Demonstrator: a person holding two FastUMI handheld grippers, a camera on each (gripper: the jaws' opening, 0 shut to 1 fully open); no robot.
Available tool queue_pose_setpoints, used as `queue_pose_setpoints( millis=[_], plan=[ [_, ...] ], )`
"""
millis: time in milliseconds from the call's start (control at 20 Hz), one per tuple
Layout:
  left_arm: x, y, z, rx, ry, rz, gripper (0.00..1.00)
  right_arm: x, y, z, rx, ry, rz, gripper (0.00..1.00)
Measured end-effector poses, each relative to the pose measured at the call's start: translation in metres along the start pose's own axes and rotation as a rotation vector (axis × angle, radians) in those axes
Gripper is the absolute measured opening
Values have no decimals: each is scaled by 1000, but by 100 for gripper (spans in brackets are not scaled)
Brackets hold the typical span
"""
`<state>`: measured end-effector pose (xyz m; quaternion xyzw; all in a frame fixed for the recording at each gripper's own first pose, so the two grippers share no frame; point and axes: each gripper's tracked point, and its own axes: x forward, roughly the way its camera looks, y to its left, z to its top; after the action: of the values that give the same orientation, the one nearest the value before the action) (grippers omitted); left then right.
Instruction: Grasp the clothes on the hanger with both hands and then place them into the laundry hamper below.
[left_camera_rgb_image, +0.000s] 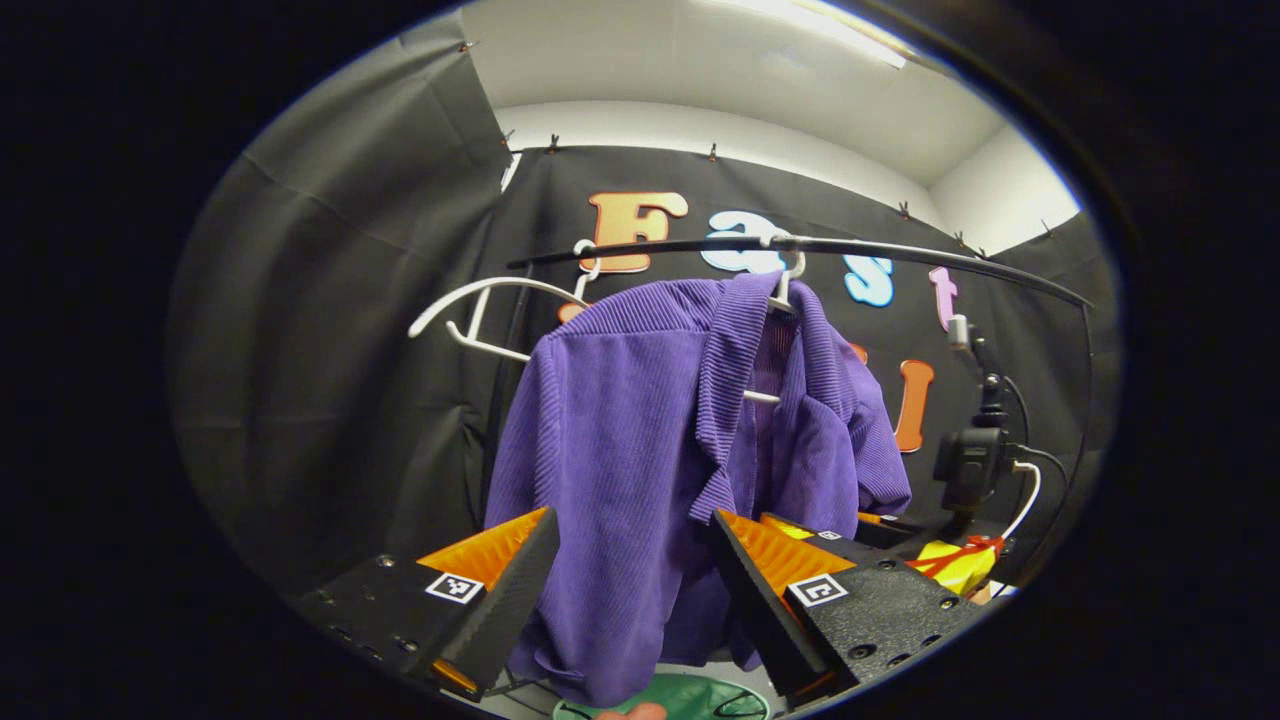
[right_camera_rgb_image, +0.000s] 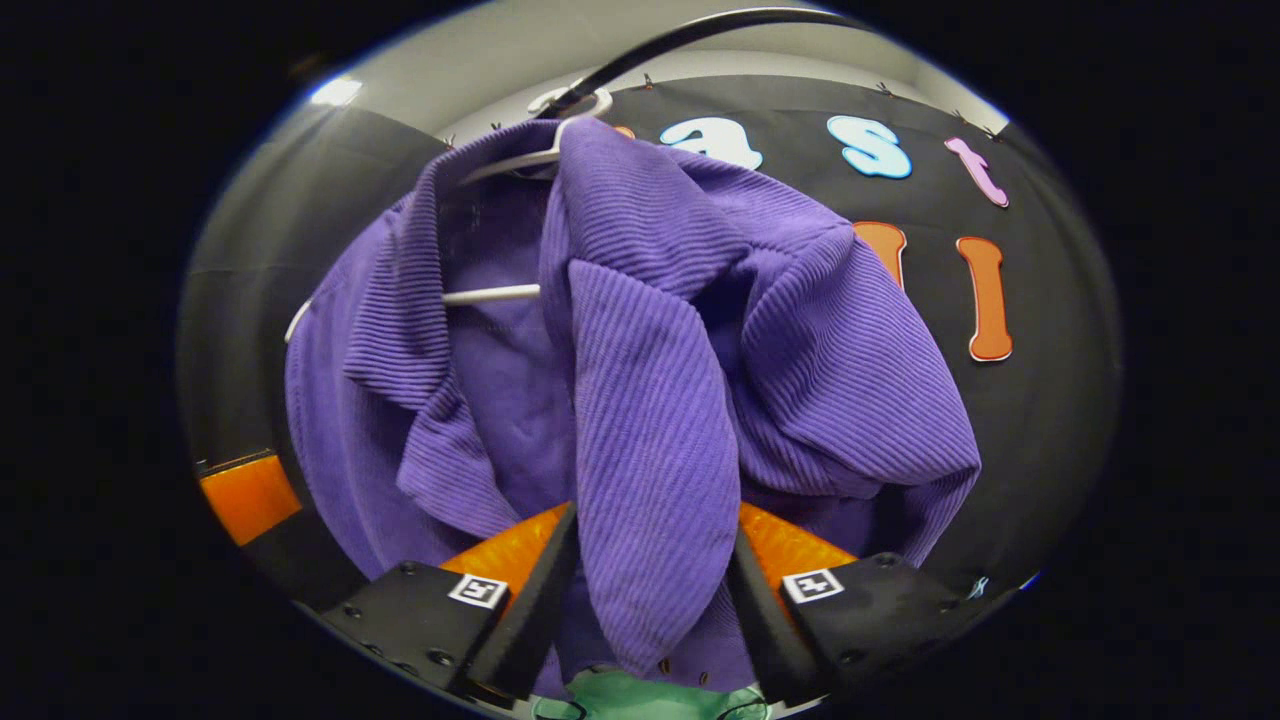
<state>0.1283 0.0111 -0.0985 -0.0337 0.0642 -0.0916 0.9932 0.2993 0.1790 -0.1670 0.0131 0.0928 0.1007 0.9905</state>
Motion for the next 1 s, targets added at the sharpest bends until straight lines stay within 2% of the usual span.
queue_pose_setpoints(
  millis=[250, 300, 350, 400, 500, 650, 750, 800, 850, 950, 1000],
  plan=[
    [25, -9, -17, 2, 27, -30, 96, -19, -27, 24, -54, -65, -33, 13],
    [26, -13, -20, 12, 27, -20, 96, -26, -34, 32, -80, -92, -40, 21],
    [26, -17, -23, 17, 26, -3, 96, -36, -37, 42, -111, -124, -37, 8],
    [25, -24, -29, 14, 25, 19, 96, -43, -41, 51, -139, -153, -25, 14],
    [25, -35, -40, -12, 35, 71, 95, -54, -42, 66, -168, -182, 26, 14],
    [32, -55, -56, -37, 46, 108, 96, -70, -57, 93, -171, -230, 50, 14],
    [42, -61, -60, -36, 32, 149, 96, -80, -55, 100, -146, -248, 113, 14],
    [49, -60, -65, -32, 30, 187, 96, -85, -52, 103, -121, -259, 155, 14],
    [56, -55, -76, -33, 48, 235, 92, -89, -53, 105, -106, -258, 181, 14],
    [75, -47, -88, -14, 53, 312, 99, -94, -63, 103, -106, -251, 195, 14],
    [83, -45, -90, 12, 43, 336, 92, -97, -66, 105, -106, -256, 204, 14]
  ],
)
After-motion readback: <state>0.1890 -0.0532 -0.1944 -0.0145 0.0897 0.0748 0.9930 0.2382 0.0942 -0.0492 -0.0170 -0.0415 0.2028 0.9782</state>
